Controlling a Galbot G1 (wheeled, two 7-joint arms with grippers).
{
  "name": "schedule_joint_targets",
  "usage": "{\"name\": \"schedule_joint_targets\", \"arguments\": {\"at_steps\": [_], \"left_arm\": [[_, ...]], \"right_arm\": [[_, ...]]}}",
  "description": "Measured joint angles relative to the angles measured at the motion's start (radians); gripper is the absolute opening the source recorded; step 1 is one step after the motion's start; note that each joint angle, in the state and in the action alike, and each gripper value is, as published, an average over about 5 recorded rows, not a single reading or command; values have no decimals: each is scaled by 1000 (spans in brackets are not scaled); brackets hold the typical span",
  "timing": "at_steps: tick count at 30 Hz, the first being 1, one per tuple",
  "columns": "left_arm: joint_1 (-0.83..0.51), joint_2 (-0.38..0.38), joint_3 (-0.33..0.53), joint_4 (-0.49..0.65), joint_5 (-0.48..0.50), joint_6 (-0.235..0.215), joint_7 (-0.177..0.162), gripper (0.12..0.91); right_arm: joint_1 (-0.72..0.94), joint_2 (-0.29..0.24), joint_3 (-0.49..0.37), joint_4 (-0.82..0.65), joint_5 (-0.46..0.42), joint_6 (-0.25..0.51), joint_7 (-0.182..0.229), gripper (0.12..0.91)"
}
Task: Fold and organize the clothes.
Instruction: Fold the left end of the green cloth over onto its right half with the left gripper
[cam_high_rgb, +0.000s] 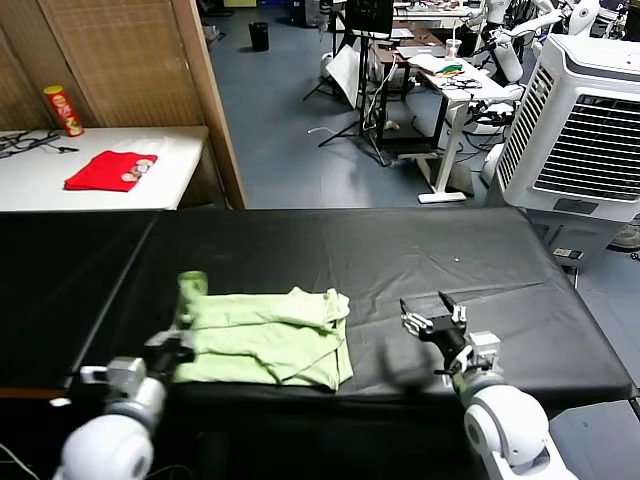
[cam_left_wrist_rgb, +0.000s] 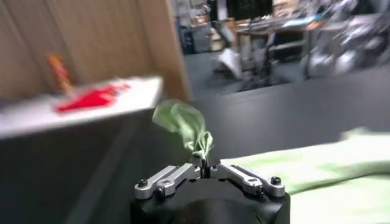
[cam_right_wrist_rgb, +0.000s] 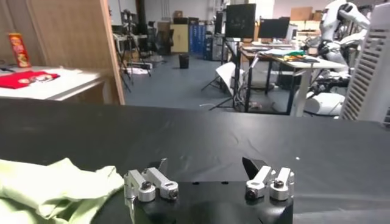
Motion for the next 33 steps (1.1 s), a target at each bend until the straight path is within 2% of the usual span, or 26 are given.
{"name": "schedule_joint_targets", "arguments": {"at_steps": [4,8,15,24,27,33], "left_arm": [[-46,-69,105,-18,-122,40,-49,159],[-88,-135,185,-14,-163,48,-74,159],[-137,-226,268,18,-136,20,-67,159],[-154,-279,287,67,-89,-5,-47,160],[-159,-298,288,81,-77,-16,-43,216],[-163,-340,281,100,-57,-21,-46,527]], "right_arm": [[-19,8,10,-3,-15,3,-1,798],[-29,20,5,-11,-36,7,-3,798],[-34,39,-16,-15,-61,10,-4,798],[-36,49,-46,-18,-73,34,-27,798],[-27,47,-56,-22,-66,60,-48,798],[0,46,-87,-40,-37,93,-84,798]]}}
